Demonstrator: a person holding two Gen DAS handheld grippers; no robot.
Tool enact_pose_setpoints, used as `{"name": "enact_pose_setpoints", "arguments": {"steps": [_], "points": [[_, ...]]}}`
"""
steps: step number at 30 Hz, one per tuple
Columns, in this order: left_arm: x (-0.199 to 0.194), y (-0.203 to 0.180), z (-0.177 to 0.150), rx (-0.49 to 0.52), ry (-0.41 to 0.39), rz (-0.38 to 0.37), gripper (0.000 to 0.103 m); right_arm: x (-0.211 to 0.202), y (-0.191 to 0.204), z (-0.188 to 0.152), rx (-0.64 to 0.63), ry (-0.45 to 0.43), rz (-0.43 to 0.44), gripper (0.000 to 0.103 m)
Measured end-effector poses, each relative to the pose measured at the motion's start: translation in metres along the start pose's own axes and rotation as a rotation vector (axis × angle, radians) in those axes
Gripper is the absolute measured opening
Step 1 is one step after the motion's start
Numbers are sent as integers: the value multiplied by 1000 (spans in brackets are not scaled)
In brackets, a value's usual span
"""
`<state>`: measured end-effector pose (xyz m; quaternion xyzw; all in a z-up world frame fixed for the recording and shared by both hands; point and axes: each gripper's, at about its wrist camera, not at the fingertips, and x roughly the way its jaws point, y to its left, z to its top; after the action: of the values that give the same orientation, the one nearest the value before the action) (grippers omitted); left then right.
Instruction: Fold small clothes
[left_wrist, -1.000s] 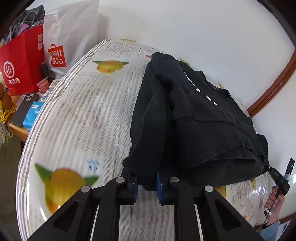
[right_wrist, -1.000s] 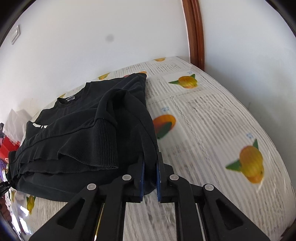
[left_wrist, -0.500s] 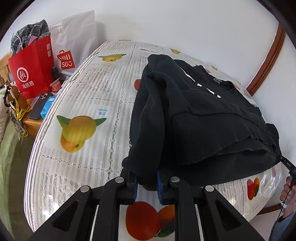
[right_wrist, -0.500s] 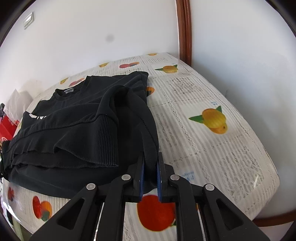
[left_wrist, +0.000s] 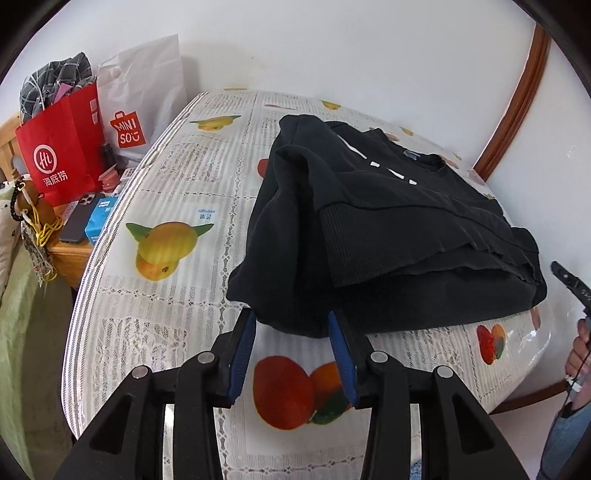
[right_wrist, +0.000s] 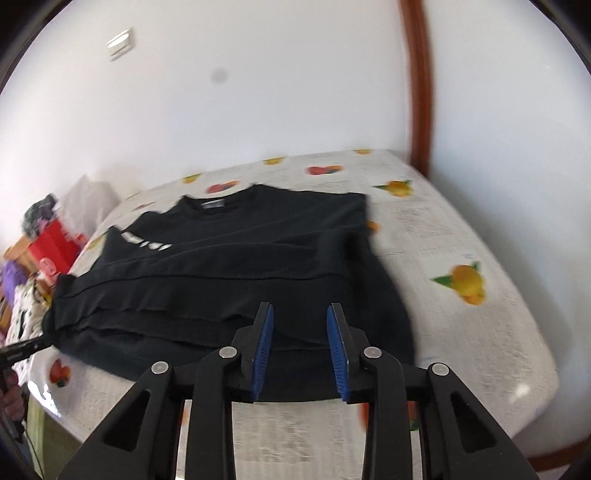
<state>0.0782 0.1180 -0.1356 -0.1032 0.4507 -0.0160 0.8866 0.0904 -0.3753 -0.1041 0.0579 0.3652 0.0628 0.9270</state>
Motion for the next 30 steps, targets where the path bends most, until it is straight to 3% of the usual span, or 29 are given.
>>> {"name": "enact_pose_setpoints", "arguments": {"steps": [3, 8, 13, 17, 25, 30], "points": [[-10, -2, -5, 28, -32, -26, 38, 21, 27, -11, -58, 40, 85, 16], [-12, -5, -9, 42, -31, -107, 38, 66, 35, -42, -82, 166, 48, 9], [4, -27, -3, 95, -2, -141, 38, 69, 26, -43, -23, 171, 79, 6], [23, -46, 4, 96, 35, -221, 38, 72, 28, -43, -36, 180, 55, 6], [57, -71, 19, 98, 93, -268, 38, 73, 31, -44, -32, 179, 25, 6], [61, -80, 28, 101, 74, -269, 38, 74, 32, -44, -36, 181, 21, 6]]}}
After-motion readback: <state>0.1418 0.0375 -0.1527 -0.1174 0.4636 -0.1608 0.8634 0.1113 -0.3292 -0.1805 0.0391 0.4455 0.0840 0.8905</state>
